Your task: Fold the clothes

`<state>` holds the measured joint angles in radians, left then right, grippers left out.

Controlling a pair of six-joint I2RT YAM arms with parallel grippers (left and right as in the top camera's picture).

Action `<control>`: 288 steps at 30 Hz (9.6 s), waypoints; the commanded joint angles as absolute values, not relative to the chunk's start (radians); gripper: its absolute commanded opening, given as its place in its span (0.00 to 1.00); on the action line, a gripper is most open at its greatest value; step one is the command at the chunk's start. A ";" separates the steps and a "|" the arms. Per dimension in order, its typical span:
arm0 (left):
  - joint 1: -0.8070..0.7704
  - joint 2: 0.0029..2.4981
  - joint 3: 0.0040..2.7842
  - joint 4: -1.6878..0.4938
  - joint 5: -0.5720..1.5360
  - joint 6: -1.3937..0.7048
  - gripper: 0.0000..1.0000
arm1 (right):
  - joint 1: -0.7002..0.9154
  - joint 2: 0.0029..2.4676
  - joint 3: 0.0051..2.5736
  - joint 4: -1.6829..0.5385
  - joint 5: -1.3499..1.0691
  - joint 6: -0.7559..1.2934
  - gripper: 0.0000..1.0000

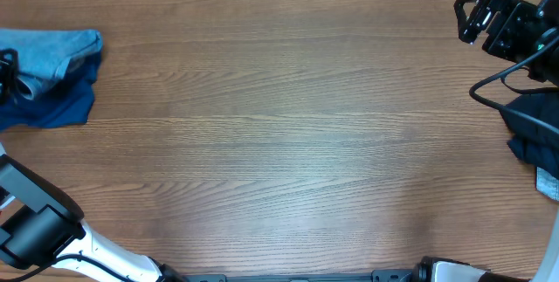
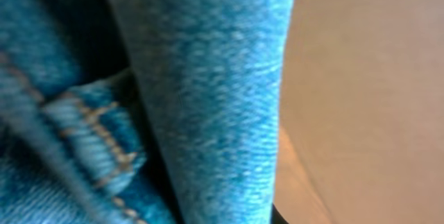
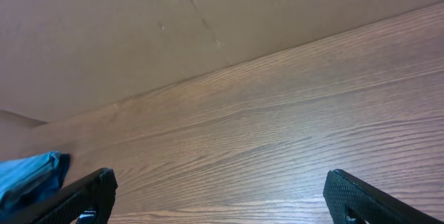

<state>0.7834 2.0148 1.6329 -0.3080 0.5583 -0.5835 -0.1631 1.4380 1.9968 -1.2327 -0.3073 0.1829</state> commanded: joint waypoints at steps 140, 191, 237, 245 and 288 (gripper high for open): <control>-0.203 1.484 1.835 -1.164 -0.034 -0.112 1.00 | -0.166 1.437 2.003 -1.230 -0.303 0.182 1.00; -0.203 1.484 1.835 -1.164 -0.034 -0.112 1.00 | -0.035 0.448 0.794 -0.748 -0.068 -0.034 1.00; -0.203 1.484 1.835 -1.164 -0.034 -0.112 1.00 | -0.034 0.003 0.156 -0.607 -0.109 -0.027 1.00; -0.203 1.484 1.835 -1.164 -0.034 -0.112 1.00 | -0.034 0.003 0.156 -0.607 -0.109 -0.027 1.00; -0.125 0.432 0.588 -0.570 0.168 0.255 1.00 | -0.034 0.003 0.157 -0.607 -0.109 -0.027 1.00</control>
<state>-0.1291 0.5377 0.7063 -0.5831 0.1181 0.2398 -0.0322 0.0147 0.1696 -0.6109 -0.1009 -0.0265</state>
